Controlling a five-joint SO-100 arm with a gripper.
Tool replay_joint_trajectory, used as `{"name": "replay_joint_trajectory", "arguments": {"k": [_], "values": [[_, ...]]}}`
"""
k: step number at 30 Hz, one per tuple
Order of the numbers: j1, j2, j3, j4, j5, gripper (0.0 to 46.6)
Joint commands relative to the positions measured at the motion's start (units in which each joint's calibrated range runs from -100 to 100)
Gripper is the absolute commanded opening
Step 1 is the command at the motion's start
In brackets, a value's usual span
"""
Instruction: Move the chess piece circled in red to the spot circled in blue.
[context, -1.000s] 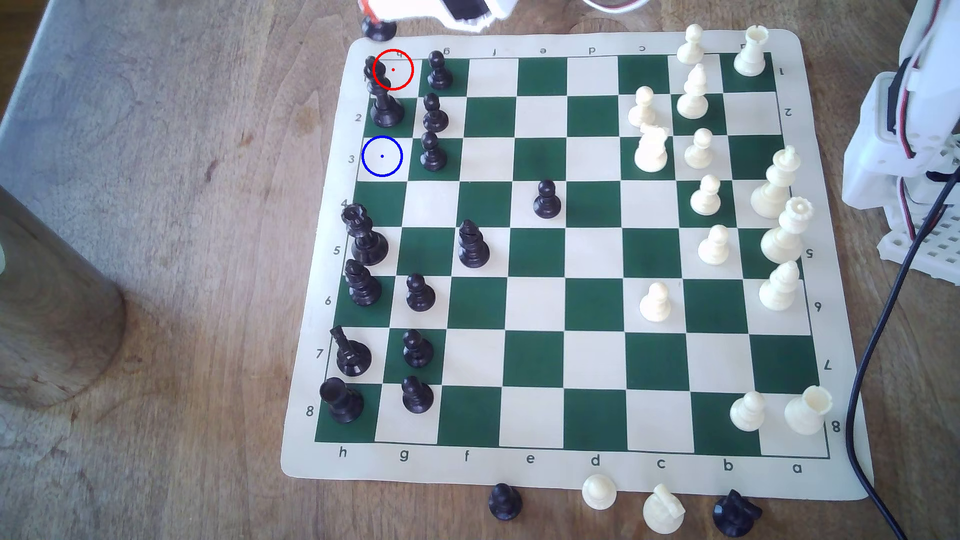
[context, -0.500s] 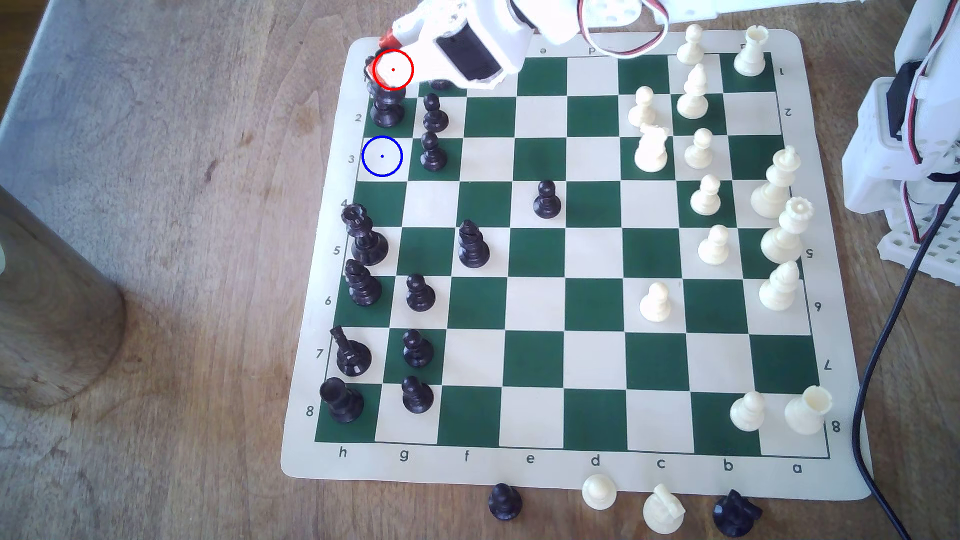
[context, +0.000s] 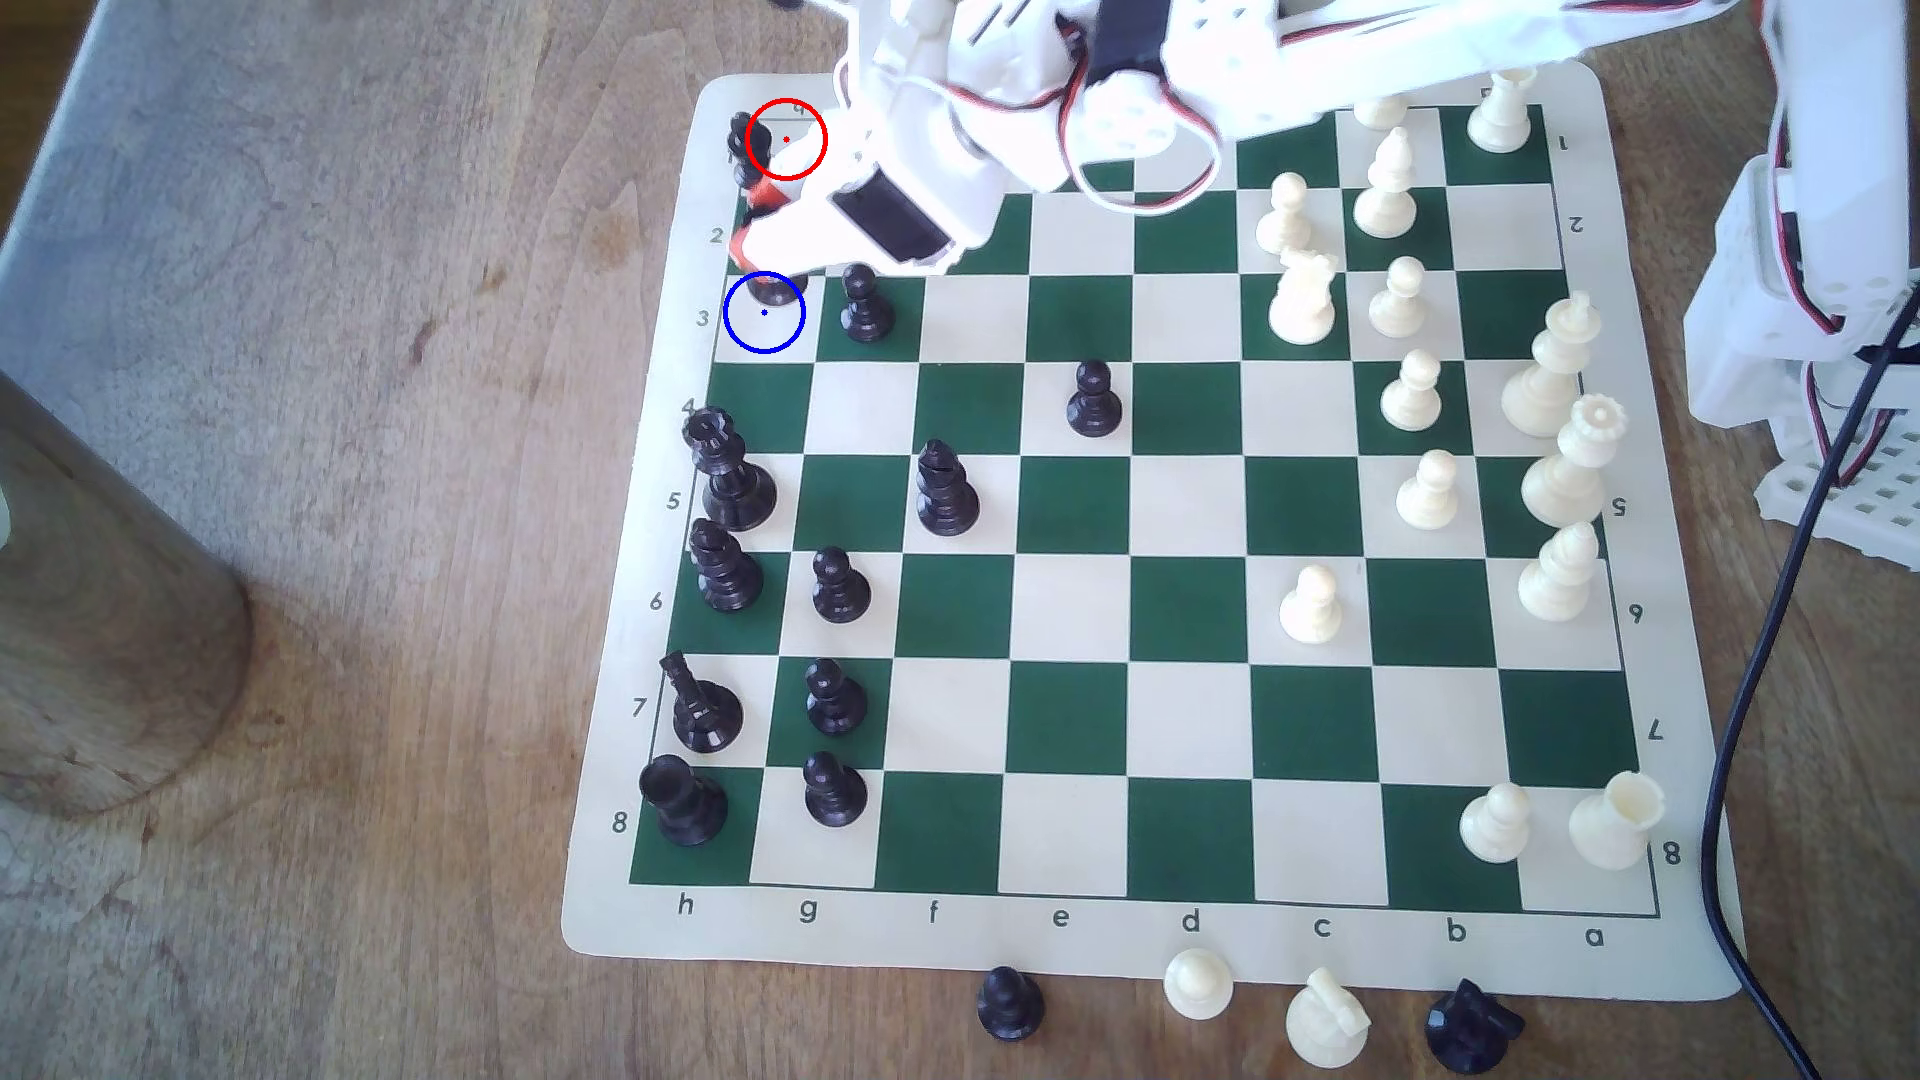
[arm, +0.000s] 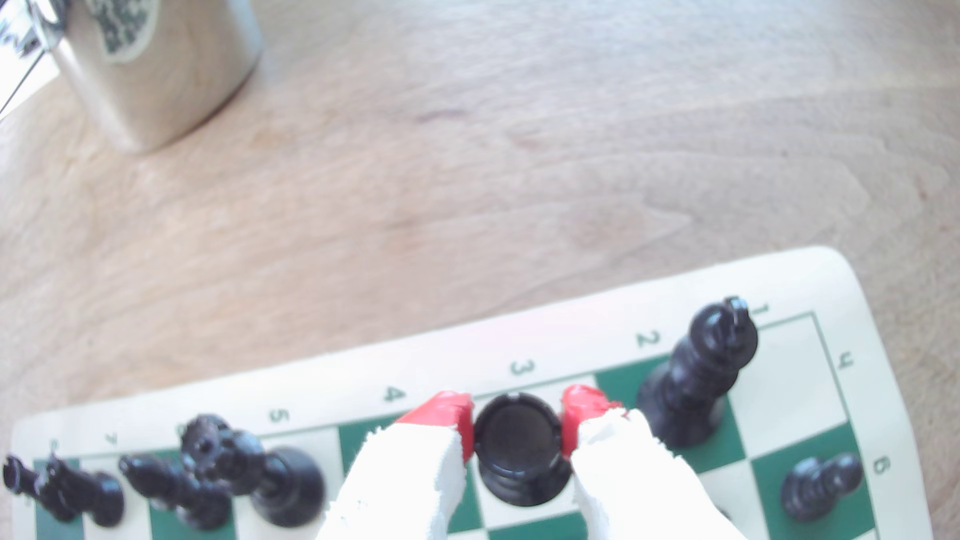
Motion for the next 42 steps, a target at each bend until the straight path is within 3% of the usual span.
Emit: {"name": "replay_joint_trajectory", "arguments": {"k": [1, 33, 34, 36, 39, 42], "values": [[0.5, -0.2, -7.4, -1.7, 0.0, 0.3], [0.9, 8.6, -13.3, -3.1, 0.4, 0.3], [0.9, 8.7, -13.3, -3.2, 0.4, 0.8], [1.0, 8.8, -13.3, -4.1, 0.0, 8.7], [1.4, 8.5, -13.1, -4.5, -0.1, 14.3], [1.5, 8.1, -12.8, -4.2, 0.1, 15.6]]}}
